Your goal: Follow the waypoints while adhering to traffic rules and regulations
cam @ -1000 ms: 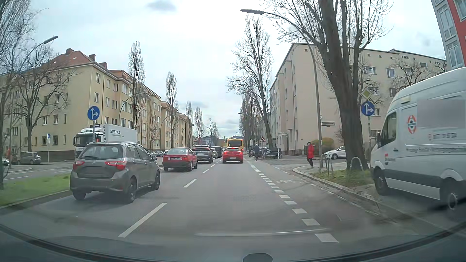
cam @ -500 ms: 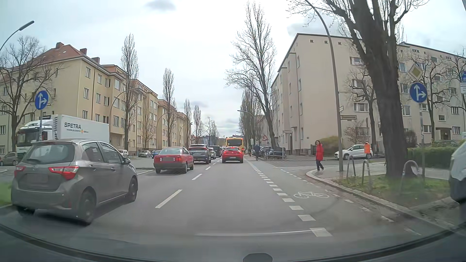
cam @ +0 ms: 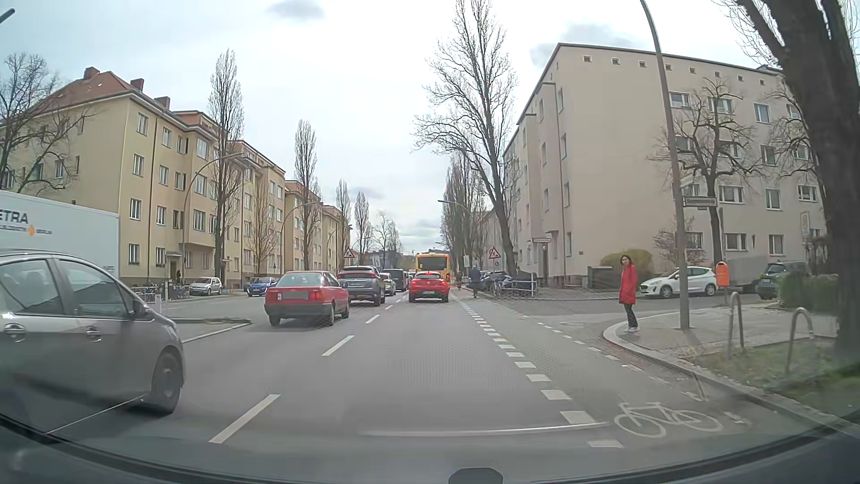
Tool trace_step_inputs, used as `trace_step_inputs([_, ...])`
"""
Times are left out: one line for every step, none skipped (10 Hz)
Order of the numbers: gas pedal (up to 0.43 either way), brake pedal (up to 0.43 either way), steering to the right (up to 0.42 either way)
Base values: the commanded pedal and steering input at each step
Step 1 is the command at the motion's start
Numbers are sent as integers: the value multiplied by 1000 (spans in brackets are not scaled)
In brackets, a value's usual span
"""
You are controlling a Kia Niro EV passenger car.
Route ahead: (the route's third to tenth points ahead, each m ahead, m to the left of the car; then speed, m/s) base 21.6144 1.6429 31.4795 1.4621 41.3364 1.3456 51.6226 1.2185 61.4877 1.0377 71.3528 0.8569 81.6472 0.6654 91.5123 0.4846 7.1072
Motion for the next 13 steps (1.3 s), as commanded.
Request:
trace_step_inputs([20, 0, 0])
trace_step_inputs([20, 0, -1])
trace_step_inputs([20, 0, -1])
trace_step_inputs([20, 0, 0])
trace_step_inputs([20, 0, -1])
trace_step_inputs([20, 0, -1])
trace_step_inputs([20, 0, 0])
trace_step_inputs([20, 0, 0])
trace_step_inputs([0, 0, 0])
trace_step_inputs([0, 0, 0])
trace_step_inputs([0, 0, 0])
trace_step_inputs([0, 0, 0])
trace_step_inputs([0, 0, 0])
